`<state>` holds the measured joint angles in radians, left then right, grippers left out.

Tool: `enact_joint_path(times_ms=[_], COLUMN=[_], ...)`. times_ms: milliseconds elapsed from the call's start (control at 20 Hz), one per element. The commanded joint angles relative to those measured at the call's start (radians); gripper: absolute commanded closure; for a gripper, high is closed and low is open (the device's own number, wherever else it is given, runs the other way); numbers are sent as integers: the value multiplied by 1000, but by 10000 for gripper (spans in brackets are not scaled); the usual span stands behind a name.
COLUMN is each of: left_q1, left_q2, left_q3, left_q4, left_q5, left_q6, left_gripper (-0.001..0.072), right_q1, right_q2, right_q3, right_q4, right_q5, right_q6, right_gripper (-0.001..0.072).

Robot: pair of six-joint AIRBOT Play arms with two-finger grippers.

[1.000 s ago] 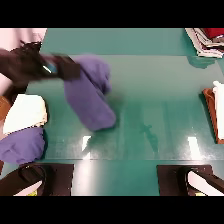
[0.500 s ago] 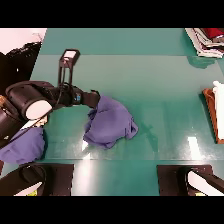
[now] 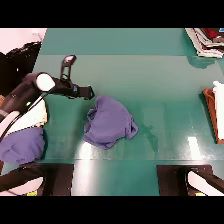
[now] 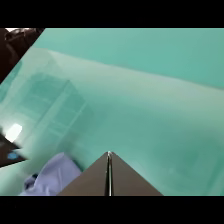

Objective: Fold the shirts.

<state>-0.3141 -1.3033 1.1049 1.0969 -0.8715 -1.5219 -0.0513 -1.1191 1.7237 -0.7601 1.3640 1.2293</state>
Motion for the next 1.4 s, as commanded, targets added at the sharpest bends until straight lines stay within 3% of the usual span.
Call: enact_joint_path(times_ms=[0, 300, 350, 400, 450, 500, 650, 800, 1050, 1100, 1150, 1200, 1350], left_q1=[35, 35, 35, 37, 38, 38, 71, 157, 305, 326, 341, 349, 350], left_q2=[-206, -368, -371, -371, -371, -371, -359, -267, -92, -75, -67, -67, -68], left_q3=[66, 180, 180, 180, 181, 184, 258, 355, 403, 403, 403, 403, 398], left_q4=[-303, -346, -335, -332, -335, -334, -300, -153, -18, -18, -18, -18, -5], left_q5=[-24, -36, -28, -8, 12, 27, -50, -89, -86, -100, -122, -145, -189], left_q6=[219, 220, 221, 221, 221, 221, 220, 208, 202, 202, 202, 203, 202], left_gripper=[53, 55, 196, 410, 581, 685, 685, 685, 684, 684, 684, 684, 684], right_q1=[0, 8, 15, 27, 44, 64, 147, 254, 399, 430, 457, 485, 556], right_q2=[-1, -44, -58, -72, -87, -105, -156, -205, -211, -217, -232, -258, -378], right_q3=[1, 1, 1, 1, 1, 1, 1, -16, -281, -346, -398, -444, -521], right_q4=[0, -3, -3, -3, -3, -4, -101, -277, -280, -278, -278, -272, -106], right_q5=[69, 173, 190, 193, 193, 193, 217, 242, 36, -12, -46, -69, -156], right_q6=[1, 73, 73, 79, 91, 92, 107, 133, 133, 133, 133, 133, 112], right_gripper=[696, 696, 696, 696, 696, 696, 696, 696, 690, 539, 257, 172, 175])
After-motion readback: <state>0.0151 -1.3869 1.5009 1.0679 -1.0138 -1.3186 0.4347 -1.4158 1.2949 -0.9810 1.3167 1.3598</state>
